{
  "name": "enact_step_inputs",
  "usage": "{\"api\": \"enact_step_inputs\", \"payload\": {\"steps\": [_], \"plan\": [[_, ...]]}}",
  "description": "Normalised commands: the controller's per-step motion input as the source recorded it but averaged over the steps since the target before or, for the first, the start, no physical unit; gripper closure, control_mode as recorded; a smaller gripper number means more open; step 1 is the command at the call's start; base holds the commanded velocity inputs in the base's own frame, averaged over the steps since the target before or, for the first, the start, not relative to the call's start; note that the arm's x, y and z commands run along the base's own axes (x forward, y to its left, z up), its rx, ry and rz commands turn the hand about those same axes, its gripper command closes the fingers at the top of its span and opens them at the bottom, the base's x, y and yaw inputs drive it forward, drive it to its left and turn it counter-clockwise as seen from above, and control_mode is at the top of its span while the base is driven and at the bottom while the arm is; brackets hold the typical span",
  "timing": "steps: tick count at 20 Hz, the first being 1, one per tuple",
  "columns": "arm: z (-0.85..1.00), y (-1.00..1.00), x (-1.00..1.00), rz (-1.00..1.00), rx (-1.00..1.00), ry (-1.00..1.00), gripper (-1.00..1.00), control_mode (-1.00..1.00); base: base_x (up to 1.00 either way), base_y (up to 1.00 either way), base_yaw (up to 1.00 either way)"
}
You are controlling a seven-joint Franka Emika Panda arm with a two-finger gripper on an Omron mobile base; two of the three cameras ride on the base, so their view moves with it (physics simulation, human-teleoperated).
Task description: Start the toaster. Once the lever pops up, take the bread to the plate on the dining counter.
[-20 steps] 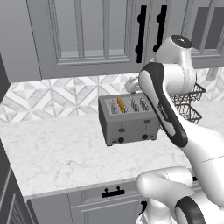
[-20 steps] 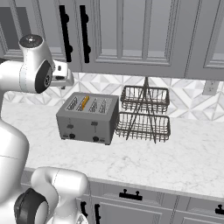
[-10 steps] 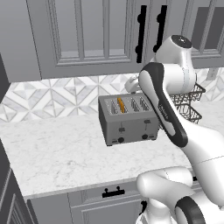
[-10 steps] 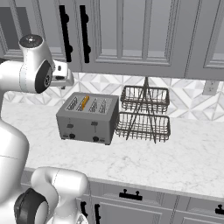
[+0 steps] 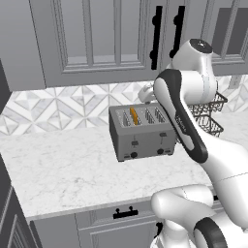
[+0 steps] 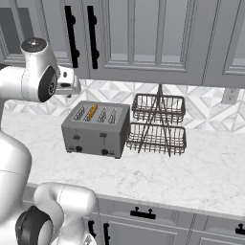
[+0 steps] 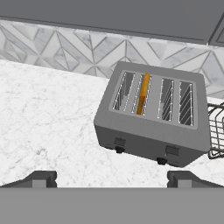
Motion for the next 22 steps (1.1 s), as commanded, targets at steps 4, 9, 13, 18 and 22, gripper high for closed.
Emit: {"api": "enact_step_inputs", "payload": {"steps": [4,9,13,18,22], "plan": [[0.0,0.0,0.0,0.0,0.0,0.0,-1.0,-1.0,0.0,0.0,0.0],[0.0,0.0,0.0,0.0,0.0,0.0,-1.0,-1.0,0.0,0.0,0.0],[0.0,0.0,0.0,0.0,0.0,0.0,-1.0,-1.0,0.0,0.0,0.0],[0.0,0.0,0.0,0.0,0.0,0.0,-1.0,-1.0,0.0,0.0,0.0],[0.0,0.0,0.0,0.0,0.0,0.0,-1.0,-1.0,0.0,0.0,0.0]]}}
